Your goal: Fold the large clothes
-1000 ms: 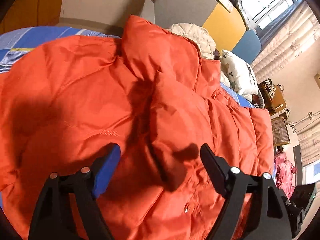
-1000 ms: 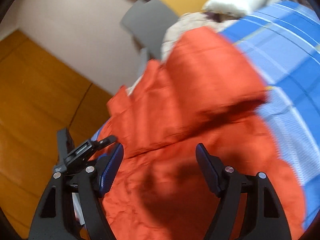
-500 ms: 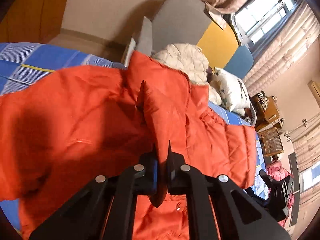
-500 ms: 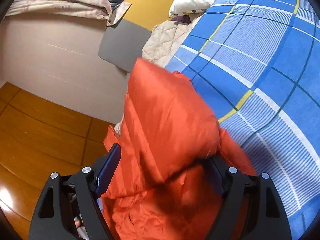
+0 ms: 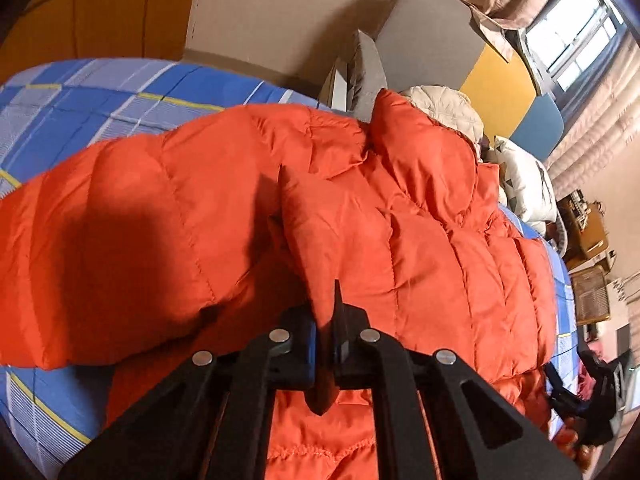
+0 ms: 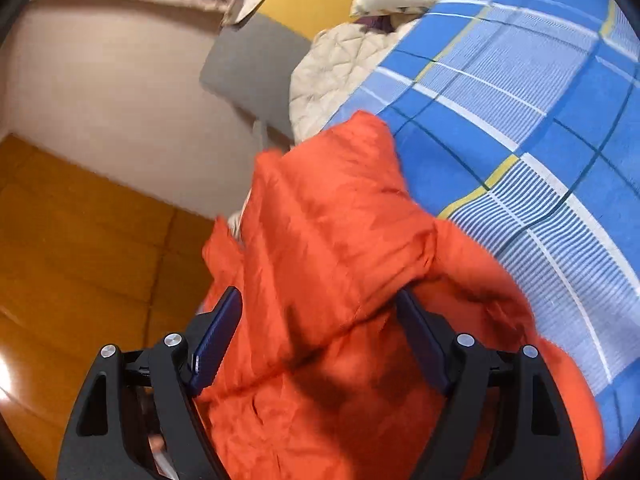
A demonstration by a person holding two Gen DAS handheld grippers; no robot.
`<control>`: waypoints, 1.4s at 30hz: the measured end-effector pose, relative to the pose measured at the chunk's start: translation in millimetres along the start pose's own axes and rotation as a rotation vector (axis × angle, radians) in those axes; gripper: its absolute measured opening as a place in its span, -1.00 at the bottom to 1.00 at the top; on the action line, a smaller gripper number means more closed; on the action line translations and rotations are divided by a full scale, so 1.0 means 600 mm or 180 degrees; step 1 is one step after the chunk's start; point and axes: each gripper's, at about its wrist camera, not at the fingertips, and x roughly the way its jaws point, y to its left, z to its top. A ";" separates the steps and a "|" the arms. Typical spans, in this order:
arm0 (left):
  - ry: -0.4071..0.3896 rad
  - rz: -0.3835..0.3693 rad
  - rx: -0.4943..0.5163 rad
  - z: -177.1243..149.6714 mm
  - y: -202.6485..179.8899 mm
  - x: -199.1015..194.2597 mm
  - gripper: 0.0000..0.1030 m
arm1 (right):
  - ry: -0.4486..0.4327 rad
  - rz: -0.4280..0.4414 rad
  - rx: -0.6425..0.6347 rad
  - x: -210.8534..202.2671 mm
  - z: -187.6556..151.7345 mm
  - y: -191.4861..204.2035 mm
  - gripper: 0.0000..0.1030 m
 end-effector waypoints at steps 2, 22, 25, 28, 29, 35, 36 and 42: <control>-0.0040 0.0010 0.0048 -0.001 -0.005 -0.005 -0.90 | -0.0018 -0.0042 -0.0273 -0.015 -0.005 0.026 0.53; -0.0223 0.0432 0.0335 -0.008 0.001 0.009 -0.89 | 0.0221 -0.1317 -0.1089 0.138 0.022 0.057 0.42; -0.0190 0.0507 0.0358 -0.013 0.003 0.023 -0.86 | 0.0239 -0.1437 -0.1178 0.154 0.014 0.057 0.42; -0.0184 0.0545 0.0351 -0.017 0.004 0.031 -0.81 | 0.0247 -0.1606 -0.1322 0.168 0.004 0.062 0.42; -0.0185 0.0578 0.0337 -0.018 0.004 0.033 -0.74 | 0.0251 -0.1651 -0.1348 0.172 0.003 0.063 0.43; -0.0269 0.0644 0.0279 -0.029 0.001 0.010 -0.25 | 0.0322 -0.1783 -0.1464 0.165 0.004 0.081 0.53; -0.0316 0.0626 0.0279 -0.035 0.001 -0.003 -0.20 | 0.0276 -0.1767 -0.1473 0.155 0.000 0.086 0.54; -0.0575 0.0524 0.0258 -0.065 0.002 -0.080 0.15 | 0.0088 -0.1488 -0.1475 0.101 -0.044 0.126 0.69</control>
